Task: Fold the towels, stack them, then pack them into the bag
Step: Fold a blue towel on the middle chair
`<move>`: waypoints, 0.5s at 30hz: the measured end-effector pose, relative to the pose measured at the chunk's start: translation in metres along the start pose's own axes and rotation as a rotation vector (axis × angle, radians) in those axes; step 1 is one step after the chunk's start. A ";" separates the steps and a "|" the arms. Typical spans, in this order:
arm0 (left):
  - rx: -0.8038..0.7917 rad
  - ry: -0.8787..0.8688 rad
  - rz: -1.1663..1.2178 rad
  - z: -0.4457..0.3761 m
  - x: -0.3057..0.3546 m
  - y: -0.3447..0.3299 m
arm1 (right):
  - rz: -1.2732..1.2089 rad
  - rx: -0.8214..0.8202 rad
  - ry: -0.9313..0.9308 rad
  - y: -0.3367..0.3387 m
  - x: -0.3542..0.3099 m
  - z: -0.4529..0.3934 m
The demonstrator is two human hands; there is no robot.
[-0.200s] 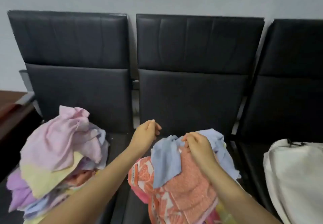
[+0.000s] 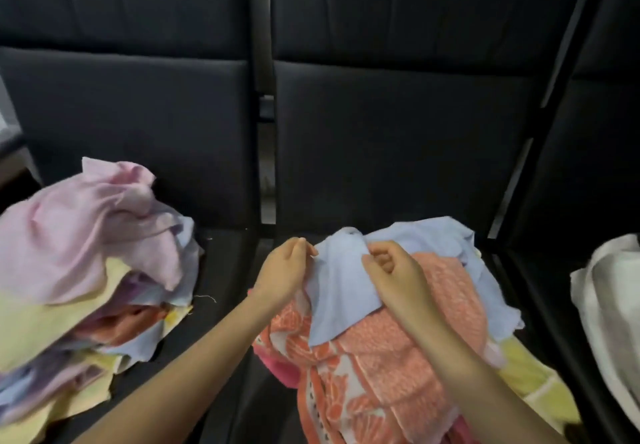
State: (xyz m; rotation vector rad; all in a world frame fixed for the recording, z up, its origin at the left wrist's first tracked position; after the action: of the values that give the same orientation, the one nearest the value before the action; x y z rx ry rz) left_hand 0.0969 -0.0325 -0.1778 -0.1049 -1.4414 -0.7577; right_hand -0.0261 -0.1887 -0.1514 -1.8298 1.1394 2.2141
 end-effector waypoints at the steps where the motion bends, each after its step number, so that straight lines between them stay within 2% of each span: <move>1: 0.023 -0.018 0.049 -0.005 -0.010 -0.001 | 0.014 0.029 0.044 -0.004 0.005 -0.001; 5: 0.066 -0.133 0.139 -0.006 -0.038 -0.018 | 0.088 0.046 0.179 -0.021 0.012 -0.009; 9: -0.012 -0.340 0.169 -0.002 -0.030 -0.036 | 0.079 0.051 0.270 -0.024 0.009 -0.008; 15: -0.113 -0.502 0.189 0.015 -0.023 -0.031 | 0.063 0.100 0.319 -0.021 0.009 -0.009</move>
State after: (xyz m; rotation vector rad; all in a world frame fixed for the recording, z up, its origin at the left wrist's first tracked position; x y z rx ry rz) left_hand 0.0693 -0.0398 -0.2085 -0.5426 -1.8289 -0.6833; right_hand -0.0111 -0.1821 -0.1701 -2.1863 1.3468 1.8996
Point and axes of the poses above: each hand's wrist, its own z-axis away from the middle knuckle, its own y-axis out of the back of the hand, x = y × z, the point moved 10 cm from there along -z, towards the middle knuckle, and after that the axes turned 3 degrees about -x, right-handed, at the moved point
